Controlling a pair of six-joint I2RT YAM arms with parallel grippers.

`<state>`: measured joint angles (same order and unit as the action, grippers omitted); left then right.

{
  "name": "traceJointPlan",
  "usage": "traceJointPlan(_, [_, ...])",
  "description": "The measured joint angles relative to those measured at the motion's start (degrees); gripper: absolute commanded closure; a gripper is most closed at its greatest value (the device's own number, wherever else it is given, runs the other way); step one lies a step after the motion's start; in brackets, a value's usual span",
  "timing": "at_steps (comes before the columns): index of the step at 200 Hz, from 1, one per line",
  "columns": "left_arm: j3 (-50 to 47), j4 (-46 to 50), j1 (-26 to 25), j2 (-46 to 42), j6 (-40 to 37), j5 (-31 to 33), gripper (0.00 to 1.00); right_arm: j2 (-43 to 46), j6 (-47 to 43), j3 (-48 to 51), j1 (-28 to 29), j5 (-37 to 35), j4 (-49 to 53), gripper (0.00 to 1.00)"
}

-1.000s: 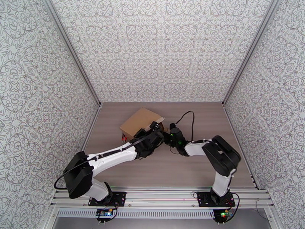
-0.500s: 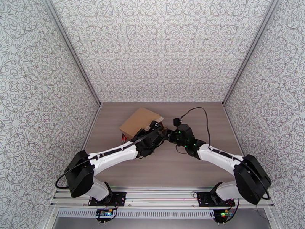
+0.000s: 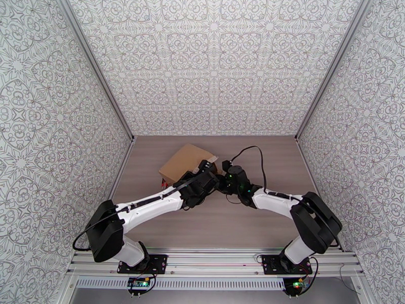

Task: Unpack the express box

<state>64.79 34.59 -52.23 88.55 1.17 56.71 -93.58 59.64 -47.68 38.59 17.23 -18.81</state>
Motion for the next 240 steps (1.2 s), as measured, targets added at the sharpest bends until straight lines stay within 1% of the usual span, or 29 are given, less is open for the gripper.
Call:
traceJointPlan(19, [0.0, 0.2, 0.0, 0.0, 0.2, -0.2, 1.0, -2.3, 2.1, -0.4, 0.0, 0.7, -2.7, 0.46])
traceJointPlan(62, [0.5, 0.9, 0.0, 0.0, 0.2, -0.2, 1.0, -6.5, 3.9, -3.8, 0.0, 1.7, -4.6, 0.51])
traceJointPlan(85, [0.9, 1.3, 0.0, 0.0, 0.2, -0.5, 1.0, -7.7, 5.0, -3.9, 0.0, 2.1, -6.3, 0.57])
traceJointPlan(112, [0.9, 1.3, 0.0, 0.0, 0.2, -0.6, 1.0, -10.0, 5.6, -4.7, 0.1, 2.9, -7.0, 0.63])
traceJointPlan(182, [1.1, 1.3, 0.0, 0.0, 0.2, -1.1, 1.0, -10.4, 5.6, -5.0, 0.2, 3.4, -7.3, 0.69])
traceJointPlan(192, [1.1, 1.3, -0.1, 0.0, 0.2, -1.2, 1.0, -10.4, 5.6, -5.1, 0.2, 3.4, -7.5, 0.73])
traceJointPlan(210, [1.1, 1.3, -0.2, 0.0, 0.2, -1.2, 1.0, -11.0, 5.7, -5.9, 0.4, 3.5, -7.8, 0.83])
traceJointPlan(240, [1.1, 1.3, -0.3, 0.0, 0.2, -1.2, 1.0, -11.8, 6.6, -6.4, 0.5, 3.6, -8.6, 0.9])
